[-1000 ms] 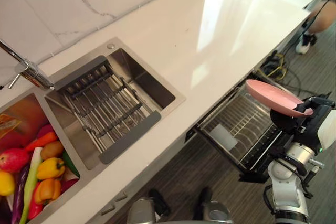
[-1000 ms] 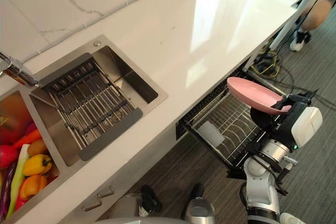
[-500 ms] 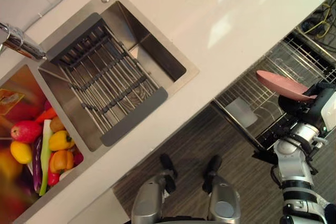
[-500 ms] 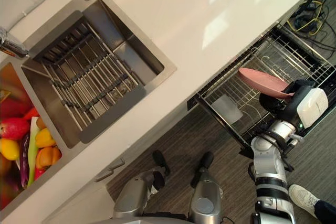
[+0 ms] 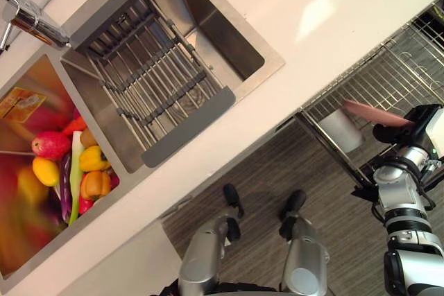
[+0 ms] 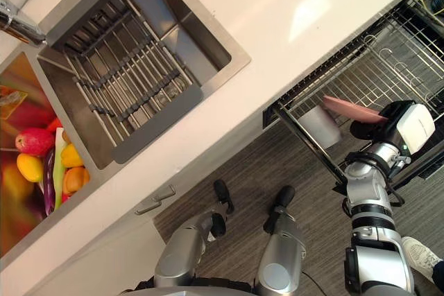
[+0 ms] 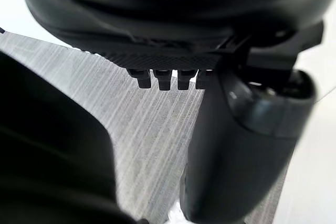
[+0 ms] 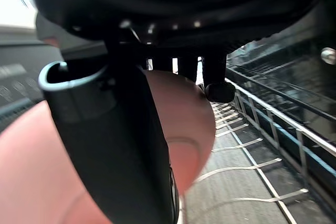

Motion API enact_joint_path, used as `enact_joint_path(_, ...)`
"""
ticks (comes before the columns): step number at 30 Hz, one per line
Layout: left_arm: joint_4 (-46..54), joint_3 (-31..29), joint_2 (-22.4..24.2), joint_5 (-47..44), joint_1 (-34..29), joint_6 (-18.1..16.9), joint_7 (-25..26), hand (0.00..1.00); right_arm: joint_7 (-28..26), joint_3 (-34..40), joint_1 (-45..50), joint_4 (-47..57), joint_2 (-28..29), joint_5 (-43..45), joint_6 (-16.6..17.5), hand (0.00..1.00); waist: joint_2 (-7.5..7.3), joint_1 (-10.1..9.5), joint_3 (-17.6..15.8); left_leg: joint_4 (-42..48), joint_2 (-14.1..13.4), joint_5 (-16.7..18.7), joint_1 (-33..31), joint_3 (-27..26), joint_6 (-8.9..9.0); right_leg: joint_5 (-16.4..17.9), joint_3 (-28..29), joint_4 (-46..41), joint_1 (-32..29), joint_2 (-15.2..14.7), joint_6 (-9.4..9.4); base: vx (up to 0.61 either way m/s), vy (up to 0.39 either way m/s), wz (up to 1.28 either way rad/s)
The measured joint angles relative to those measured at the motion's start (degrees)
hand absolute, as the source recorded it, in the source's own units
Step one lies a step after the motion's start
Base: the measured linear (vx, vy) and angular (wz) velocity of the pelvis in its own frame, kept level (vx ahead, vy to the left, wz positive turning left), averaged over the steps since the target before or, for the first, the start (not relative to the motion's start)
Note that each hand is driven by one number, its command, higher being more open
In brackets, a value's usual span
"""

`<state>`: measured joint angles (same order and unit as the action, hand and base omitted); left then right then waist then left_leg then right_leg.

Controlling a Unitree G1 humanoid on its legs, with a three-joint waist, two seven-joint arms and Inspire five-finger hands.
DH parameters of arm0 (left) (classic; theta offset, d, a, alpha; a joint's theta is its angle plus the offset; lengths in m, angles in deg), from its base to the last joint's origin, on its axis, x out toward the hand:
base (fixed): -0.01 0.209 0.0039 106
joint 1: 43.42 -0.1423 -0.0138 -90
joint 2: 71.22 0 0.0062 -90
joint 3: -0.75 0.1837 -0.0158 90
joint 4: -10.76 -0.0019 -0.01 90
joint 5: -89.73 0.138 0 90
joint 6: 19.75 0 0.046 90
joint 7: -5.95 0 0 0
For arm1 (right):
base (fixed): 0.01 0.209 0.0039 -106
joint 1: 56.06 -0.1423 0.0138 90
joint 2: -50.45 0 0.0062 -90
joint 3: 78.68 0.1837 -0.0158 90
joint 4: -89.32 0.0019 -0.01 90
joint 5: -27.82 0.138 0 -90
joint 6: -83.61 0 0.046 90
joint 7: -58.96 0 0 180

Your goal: Walk over to the sink, pick up the cup, carry it to the dishwasher, place the cup inside the dishwasher, then close the dishwasher door

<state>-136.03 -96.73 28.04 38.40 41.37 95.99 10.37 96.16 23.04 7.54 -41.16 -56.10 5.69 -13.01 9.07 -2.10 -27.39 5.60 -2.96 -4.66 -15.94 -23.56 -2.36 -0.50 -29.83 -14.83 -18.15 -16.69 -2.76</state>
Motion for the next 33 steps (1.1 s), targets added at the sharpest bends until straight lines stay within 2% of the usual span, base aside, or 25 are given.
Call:
enact_joint_path(4, 0.0, 0.0, -0.2, 1.3, 0.4, 0.0, -1.2, 1.0, 1.7, 0.0, -2.1, -0.8, -0.2, 0.0, -0.1, 1.0, 0.02, -0.16, -0.1, 0.4, -0.1, 0.0, -0.7, 2.5, 0.0, -0.9, 0.1, 1.0, 0.0, 0.8, 0.04, 0.05, -0.019, -0.03)
enact_joint_path(7, 0.0, 0.1, -0.2, 1.9, 0.5, -0.7, -1.7, 1.0, 5.0, 0.2, -2.4, 0.2, -0.5, 1.4, 1.2, 1.0, 0.0, -0.29, -0.1, 0.6, -0.3, 0.0, -0.6, 2.7, 0.0, -0.9, 0.1, 1.1, 0.2, 1.0, 0.07, 0.01, -0.004, 0.0)
enact_joint_path(11, 0.0, 0.1, -0.2, 2.0, 0.5, -1.3, -1.8, 1.0, 10.0, 3.0, -1.7, 4.9, -0.1, 9.6, 5.8, 1.0, -0.1, -0.28, -0.2, 0.7, -0.4, 0.0, -0.1, 2.8, 0.03, -0.8, 0.1, 0.9, 0.7, 1.0, 0.15, 0.0, 0.0, 0.0)
enact_joint_path(13, 0.0, 0.1, -0.2, 2.1, 0.4, -1.5, -1.6, 1.0, 12.0, 7.7, 0.9, 10.4, 1.8, 14.4, 9.2, 1.0, -0.28, -0.28, -0.3, 0.6, -0.4, 0.2, 1.2, 2.8, 0.15, -0.5, 0.1, 0.6, 2.0, 0.9, 0.15, 0.0, 0.0, 0.0)
enact_joint_path(15, 0.0, 0.0, -0.2, 3.1, 0.3, -1.6, -1.2, 1.0, 12.3, 10.5, 4.0, 14.4, 3.6, 15.9, 10.7, 1.0, -0.47, -0.17, -0.4, 0.6, -0.4, 0.6, 2.7, 2.8, 0.46, 0.2, 0.1, 0.2, 3.3, 0.8, -0.12, 0.02, 0.007, -0.04)
enact_joint_path(19, 0.3, -1.8, 0.1, 6.2, -0.8, -2.3, -1.2, 1.0, 9.3, 12.7, 9.5, 21.1, 8.6, 18.6, 11.3, 1.0, -1.57, 1.38, -0.5, 0.2, -0.5, 1.1, 5.7, 2.7, 0.94, 1.4, 0.1, -0.2, 6.0, 0.7, -0.41, 0.01, -0.006, -0.06)
enact_joint_path(24, 0.3, -4.0, 0.5, 6.9, -1.8, -2.9, -1.4, 1.0, 5.7, 14.5, 15.9, 27.8, 13.1, 22.0, 11.3, 1.0, -2.5, 2.09, 0.0, -1.7, -0.7, 1.4, 8.9, 2.3, 1.29, 1.8, 0.0, 0.9, 8.7, 1.4, -0.59, 0.02, -0.015, -0.06)
enact_joint_path(27, 0.3, -5.6, 0.5, 9.6, -2.2, -4.6, -1.8, 1.0, 5.7, 17.8, 17.9, 30.5, 15.4, 23.3, 11.3, 1.0, -3.67, 2.19, 1.2, -2.3, -1.2, 1.4, 10.4, 2.1, 1.7, 1.5, -0.2, 2.0, 10.4, 2.0, -1.03, 0.08, -0.024, -0.05)
enact_joint_path(29, 0.4, -6.8, 0.5, 10.5, -2.3, -5.7, -1.8, 1.0, 6.8, 20.8, 19.8, 33.9, 16.2, 25.7, 11.5, 1.0, -4.99, 2.64, 2.4, -2.5, -1.5, 1.5, 11.9, 1.5, 2.04, 1.3, 0.0, 3.1, 12.1, 2.7, -0.79, 0.1, -0.026, -0.1)
enact_joint_path(33, 0.6, -8.9, 0.1, 10.8, -2.4, -5.7, -1.6, 1.0, 7.9, 27.5, 22.4, 35.3, 17.6, 33.1, 14.6, 1.0, -6.56, 3.31, 5.1, -3.3, -1.8, 1.9, 14.0, 0.3, 2.36, 1.1, 0.7, 5.0, 14.0, 3.6, -1.07, 0.1, -0.013, -0.16)
